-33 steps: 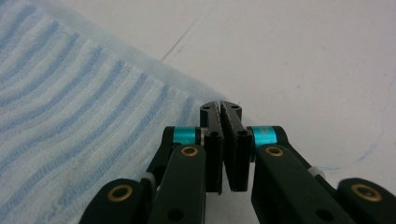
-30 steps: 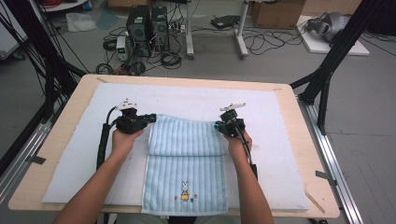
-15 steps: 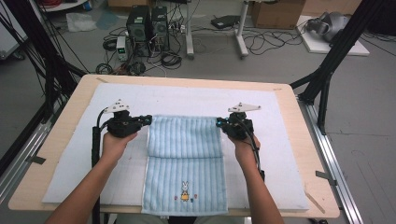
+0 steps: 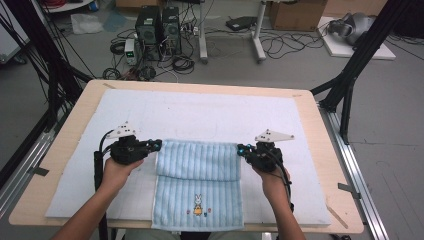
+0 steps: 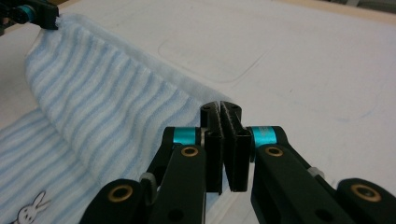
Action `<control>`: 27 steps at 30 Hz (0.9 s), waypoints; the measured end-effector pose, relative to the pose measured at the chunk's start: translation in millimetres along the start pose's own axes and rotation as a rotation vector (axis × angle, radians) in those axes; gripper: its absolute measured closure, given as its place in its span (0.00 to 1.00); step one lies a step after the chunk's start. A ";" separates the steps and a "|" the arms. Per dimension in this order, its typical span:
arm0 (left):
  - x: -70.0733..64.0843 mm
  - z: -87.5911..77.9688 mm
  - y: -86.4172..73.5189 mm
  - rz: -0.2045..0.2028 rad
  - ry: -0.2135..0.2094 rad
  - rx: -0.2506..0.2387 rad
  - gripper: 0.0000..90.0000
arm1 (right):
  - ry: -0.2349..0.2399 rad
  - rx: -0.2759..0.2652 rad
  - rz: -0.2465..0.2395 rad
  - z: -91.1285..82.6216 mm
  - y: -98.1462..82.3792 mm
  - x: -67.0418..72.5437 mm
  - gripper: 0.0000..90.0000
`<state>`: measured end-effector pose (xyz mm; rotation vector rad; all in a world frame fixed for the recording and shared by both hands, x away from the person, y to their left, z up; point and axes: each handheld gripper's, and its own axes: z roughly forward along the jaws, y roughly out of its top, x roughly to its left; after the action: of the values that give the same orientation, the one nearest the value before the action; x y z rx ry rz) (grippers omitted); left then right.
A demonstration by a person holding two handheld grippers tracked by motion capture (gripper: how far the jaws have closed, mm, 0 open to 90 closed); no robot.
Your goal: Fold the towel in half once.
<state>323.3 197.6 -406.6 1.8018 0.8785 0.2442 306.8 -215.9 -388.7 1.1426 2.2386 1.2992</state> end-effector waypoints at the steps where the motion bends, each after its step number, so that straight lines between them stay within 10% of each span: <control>1: -1.0 -0.2 -3.6 -0.001 -0.003 0.009 0.97 | 0.001 0.010 0.002 0.4 -4.1 1.4 0.97; 15: -9.3 -7.0 -41.4 -0.013 -0.054 0.120 0.96 | 0.013 0.078 0.006 -1.8 -37.0 10.3 0.97; 17: -7.6 -6.1 -43.0 -0.029 -0.053 0.112 0.92 | 0.009 0.091 0.010 0.8 -39.3 10.2 0.93; 20: -2.2 -4.8 -38.6 -0.058 -0.004 0.069 0.59 | -0.007 0.069 0.032 0.9 -37.4 7.1 0.81; 27: 17.7 8.7 -20.3 -0.097 0.033 -0.001 0.55 | -0.080 0.066 0.061 15.2 -26.2 -10.1 0.76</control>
<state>331.5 206.3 -432.3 1.7531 0.9863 0.2131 309.8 -221.8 -419.9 1.2727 2.2197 1.1878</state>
